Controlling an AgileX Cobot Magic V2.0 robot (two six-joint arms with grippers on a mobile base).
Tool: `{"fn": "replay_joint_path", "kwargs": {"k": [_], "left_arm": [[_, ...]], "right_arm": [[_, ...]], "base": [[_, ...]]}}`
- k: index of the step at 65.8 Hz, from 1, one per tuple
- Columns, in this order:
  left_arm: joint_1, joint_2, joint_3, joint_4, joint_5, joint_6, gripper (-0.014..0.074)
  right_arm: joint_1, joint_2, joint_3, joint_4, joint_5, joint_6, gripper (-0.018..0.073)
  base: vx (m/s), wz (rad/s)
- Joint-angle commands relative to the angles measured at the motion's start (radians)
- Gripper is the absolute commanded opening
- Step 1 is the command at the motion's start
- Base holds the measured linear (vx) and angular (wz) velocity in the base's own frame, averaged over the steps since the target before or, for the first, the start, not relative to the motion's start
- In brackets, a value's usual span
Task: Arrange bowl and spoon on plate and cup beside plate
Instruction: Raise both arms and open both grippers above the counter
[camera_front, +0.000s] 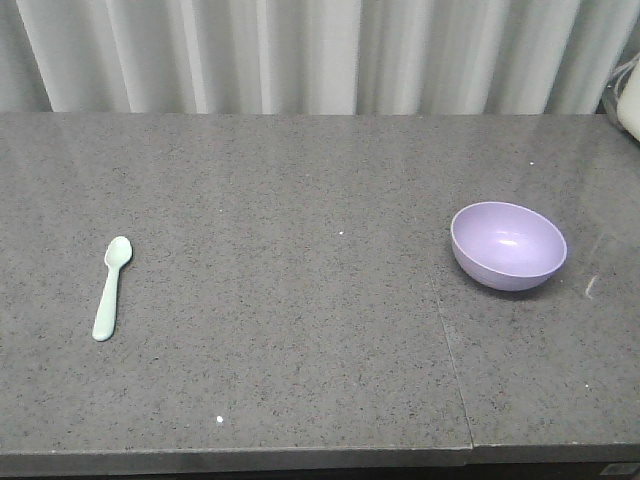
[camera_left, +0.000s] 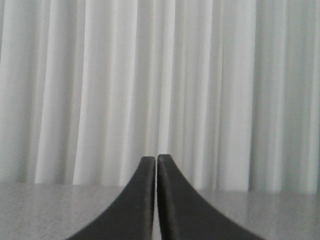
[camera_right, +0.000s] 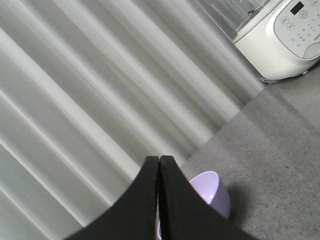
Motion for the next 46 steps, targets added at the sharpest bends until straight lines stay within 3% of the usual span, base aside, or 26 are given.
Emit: {"fn": "replay_joint_path", "kwargs": {"k": [1, 8, 19, 34, 38, 46], "left_arm": [[-0.001, -0.016, 0.023, -0.029, -0.205, -0.150, -0.0006], [-0.001, -0.016, 0.019, -0.029, -0.347, -0.235, -0.0006], [-0.001, -0.016, 0.019, -0.029, -0.464, -0.235, -0.0006], [-0.001, -0.016, 0.017, -0.026, -0.519, -0.237, -0.0006], [-0.001, -0.016, -0.010, -0.002, -0.482, -0.237, -0.0006], [-0.001, -0.016, -0.155, 0.065, -0.193, -0.236, -0.0006]], "right_arm": [[0.001, -0.003, -0.113, -0.068, -0.029, -0.018, -0.0005], [0.001, 0.016, -0.251, -0.191, 0.043, -0.030, -0.0005], [0.001, 0.101, -0.454, -0.344, 0.175, -0.030, -0.0005], [0.001, 0.210, -0.530, -0.362, 0.204, -0.030, -0.0005], [0.001, 0.232, -0.531, -0.364, 0.223, -0.030, -0.0005], [0.001, 0.288, -0.563, -0.367, 0.301, -0.062, -0.0005]], "base": [[0.00, 0.00], [0.00, 0.00], [0.00, 0.00], [0.00, 0.00], [0.00, 0.00], [0.00, 0.00]]}}
